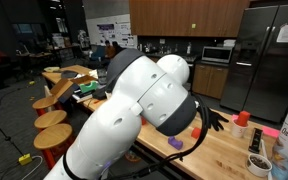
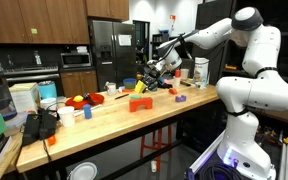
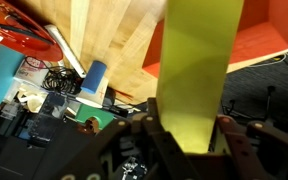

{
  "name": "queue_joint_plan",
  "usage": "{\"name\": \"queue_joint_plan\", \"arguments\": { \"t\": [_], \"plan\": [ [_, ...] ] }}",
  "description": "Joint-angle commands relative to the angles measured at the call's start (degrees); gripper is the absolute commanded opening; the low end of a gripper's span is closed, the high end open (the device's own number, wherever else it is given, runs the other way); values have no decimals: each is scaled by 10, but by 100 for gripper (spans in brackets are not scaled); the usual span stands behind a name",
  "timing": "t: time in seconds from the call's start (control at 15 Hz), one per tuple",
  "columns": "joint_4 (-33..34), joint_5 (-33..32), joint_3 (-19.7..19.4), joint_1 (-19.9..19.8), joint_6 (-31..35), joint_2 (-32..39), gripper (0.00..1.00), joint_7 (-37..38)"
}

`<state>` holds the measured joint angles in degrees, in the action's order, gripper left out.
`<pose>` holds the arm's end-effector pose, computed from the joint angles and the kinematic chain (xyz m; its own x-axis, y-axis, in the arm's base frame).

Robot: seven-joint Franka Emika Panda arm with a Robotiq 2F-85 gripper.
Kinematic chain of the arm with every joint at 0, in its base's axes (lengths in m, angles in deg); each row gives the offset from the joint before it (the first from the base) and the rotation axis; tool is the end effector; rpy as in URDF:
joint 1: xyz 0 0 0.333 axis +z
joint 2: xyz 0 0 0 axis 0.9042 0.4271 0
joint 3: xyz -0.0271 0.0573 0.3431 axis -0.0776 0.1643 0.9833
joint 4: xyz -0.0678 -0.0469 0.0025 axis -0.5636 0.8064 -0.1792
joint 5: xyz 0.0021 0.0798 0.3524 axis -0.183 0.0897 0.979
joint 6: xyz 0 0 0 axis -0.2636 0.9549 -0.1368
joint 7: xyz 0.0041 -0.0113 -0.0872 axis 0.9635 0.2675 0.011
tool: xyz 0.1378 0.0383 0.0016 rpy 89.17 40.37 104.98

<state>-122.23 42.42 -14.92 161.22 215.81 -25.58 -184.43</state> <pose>0.5093 0.0001 0.3586 -0.3611 0.5852 0.7261 0.9313 0.1857 0.3135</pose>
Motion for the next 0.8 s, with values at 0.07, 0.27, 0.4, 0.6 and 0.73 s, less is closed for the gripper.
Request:
{"name": "queue_joint_plan", "arguments": {
  "t": [0.07, 0.27, 0.4, 0.6, 0.73],
  "plan": [
    [35, -64, -21, 28, -37, -41, 16, 82],
    [49, -99, -25, 37, -60, -52, 16, 131],
    [56, -119, -25, 41, -78, -55, 16, 164],
    [62, -136, -22, 41, -99, -53, 16, 224],
    [65, -147, -22, 43, -111, -53, 16, 258]
  ]
}}
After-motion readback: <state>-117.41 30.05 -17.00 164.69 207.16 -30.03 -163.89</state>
